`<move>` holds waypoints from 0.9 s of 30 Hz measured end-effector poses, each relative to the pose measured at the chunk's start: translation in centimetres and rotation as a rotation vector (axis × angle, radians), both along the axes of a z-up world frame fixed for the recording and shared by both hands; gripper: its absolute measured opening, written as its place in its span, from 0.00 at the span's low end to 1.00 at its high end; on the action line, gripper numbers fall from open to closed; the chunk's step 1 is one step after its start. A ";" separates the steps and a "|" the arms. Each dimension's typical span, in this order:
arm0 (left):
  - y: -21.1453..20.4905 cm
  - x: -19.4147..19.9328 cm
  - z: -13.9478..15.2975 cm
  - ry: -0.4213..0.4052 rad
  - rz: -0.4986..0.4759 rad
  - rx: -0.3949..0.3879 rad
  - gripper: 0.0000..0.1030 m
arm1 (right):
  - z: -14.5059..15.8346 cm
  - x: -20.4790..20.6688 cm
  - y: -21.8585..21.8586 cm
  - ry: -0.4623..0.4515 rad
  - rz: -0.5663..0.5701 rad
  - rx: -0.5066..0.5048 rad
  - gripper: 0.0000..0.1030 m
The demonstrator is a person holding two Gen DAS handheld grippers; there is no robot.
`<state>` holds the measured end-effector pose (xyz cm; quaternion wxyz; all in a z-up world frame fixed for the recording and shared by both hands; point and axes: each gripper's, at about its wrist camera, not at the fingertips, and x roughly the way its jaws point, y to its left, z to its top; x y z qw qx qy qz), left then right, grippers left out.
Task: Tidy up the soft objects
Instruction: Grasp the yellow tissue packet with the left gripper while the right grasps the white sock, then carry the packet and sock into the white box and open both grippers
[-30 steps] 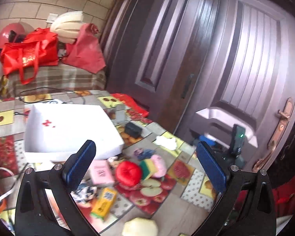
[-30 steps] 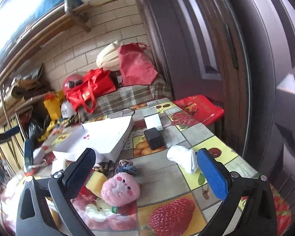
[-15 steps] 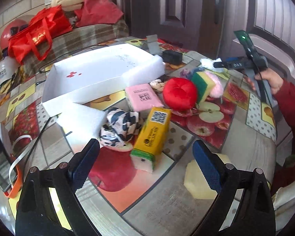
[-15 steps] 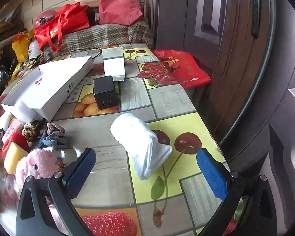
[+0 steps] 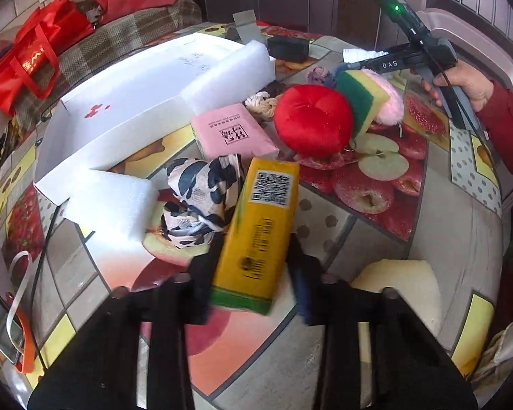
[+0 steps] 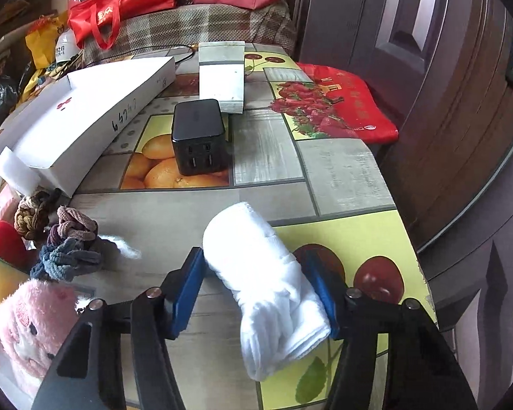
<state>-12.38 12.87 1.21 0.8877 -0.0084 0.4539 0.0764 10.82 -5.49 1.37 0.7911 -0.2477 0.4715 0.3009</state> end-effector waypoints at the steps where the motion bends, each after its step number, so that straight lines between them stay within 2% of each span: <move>1: -0.2 -0.2 0.0 -0.011 -0.002 0.001 0.23 | 0.1 -0.1 -0.1 -0.002 -0.001 0.004 0.48; 2: -0.4 -0.6 0.1 -0.028 -0.007 0.009 0.23 | 0.1 -0.2 -0.2 -0.006 -0.003 0.008 0.38; 3: -0.7 -1.0 0.1 -0.043 -0.011 0.011 0.23 | 0.3 -0.5 -0.4 -0.013 -0.005 0.014 0.34; 10: -0.2 -4.5 2.0 -0.210 0.089 0.060 0.23 | 3.8 -3.0 -3.1 -0.099 -0.052 0.191 0.34; 12: 0.8 -5.3 2.8 -0.270 0.159 0.076 0.23 | 4.9 -4.0 -3.6 -0.110 -0.063 0.254 0.34; 14: 2.2 -6.4 3.5 -0.363 0.240 0.082 0.23 | 5.7 -5.3 -3.9 -0.107 -0.072 0.346 0.34; 16: 3.3 -7.2 3.8 -0.431 0.333 0.127 0.23 | 6.2 -6.8 -3.8 -0.107 -0.077 0.423 0.35; 19: 4.8 -7.7 3.8 -0.451 0.429 0.138 0.23 | 6.3 -9.1 -2.5 -0.107 -0.060 0.502 0.35; 23: 5.8 -8.0 4.0 -0.492 0.483 0.181 0.23 | 6.5 -11.1 -0.1 -0.170 -0.014 0.533 0.35; 27: 7.5 -7.6 4.0 -0.513 0.517 0.162 0.23 | 6.0 -11.8 2.9 -0.205 0.050 0.529 0.35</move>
